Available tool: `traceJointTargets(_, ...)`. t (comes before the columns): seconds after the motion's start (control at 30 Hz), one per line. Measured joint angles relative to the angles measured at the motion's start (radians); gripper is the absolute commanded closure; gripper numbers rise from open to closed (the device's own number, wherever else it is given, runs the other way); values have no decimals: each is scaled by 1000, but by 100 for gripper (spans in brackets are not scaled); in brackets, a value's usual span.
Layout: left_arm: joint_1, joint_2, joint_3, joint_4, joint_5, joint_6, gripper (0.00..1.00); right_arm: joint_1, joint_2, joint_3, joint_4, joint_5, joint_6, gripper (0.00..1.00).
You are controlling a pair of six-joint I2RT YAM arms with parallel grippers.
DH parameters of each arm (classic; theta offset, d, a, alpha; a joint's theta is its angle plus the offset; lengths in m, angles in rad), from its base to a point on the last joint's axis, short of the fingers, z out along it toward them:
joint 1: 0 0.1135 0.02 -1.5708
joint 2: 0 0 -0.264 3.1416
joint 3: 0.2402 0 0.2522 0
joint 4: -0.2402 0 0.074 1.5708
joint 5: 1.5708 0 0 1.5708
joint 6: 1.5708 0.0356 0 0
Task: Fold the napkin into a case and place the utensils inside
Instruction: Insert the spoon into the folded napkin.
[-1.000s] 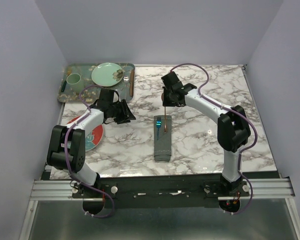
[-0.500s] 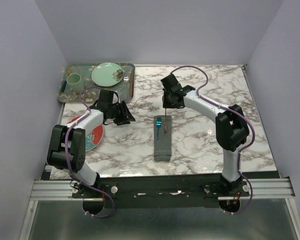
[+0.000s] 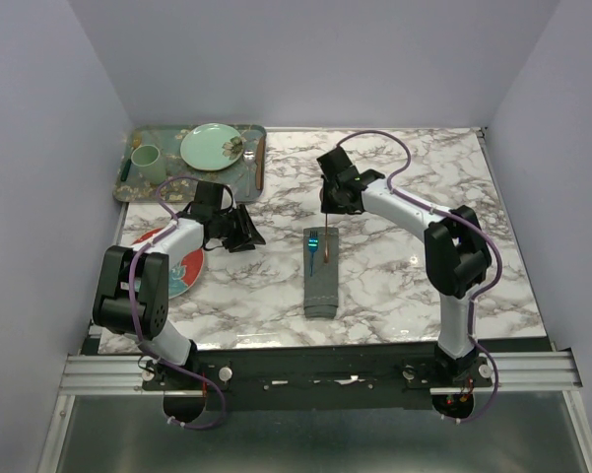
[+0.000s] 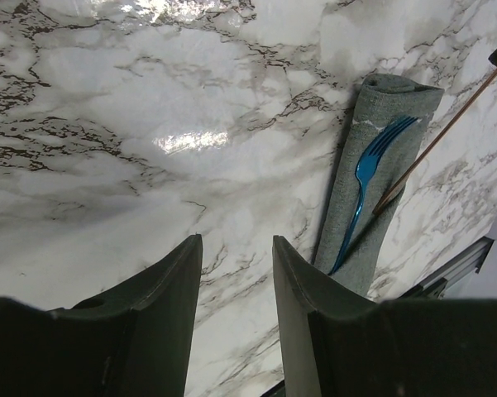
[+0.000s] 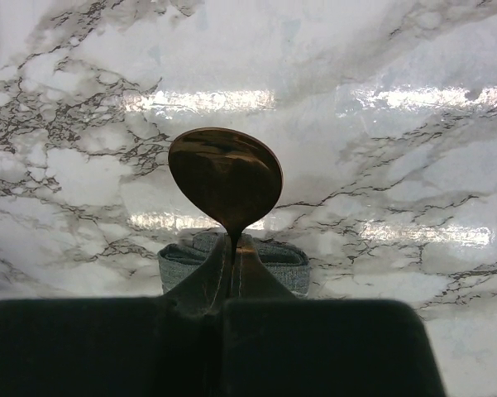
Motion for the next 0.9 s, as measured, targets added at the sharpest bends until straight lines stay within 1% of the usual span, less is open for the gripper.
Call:
traceJointTargets(0.27, 1, 0, 0, 0, 0, 8, 52, 0, 5, -8, 18, 3, 0, 99)
traceJointTargets(0.43, 1, 0, -10, 0, 0, 10, 52, 1, -3, -53, 29, -3, 8, 100)
traceJointTargets(0.9, 1, 0, -37, 3, 0, 11, 52, 33, -58, -101, -2, -27, 64, 100)
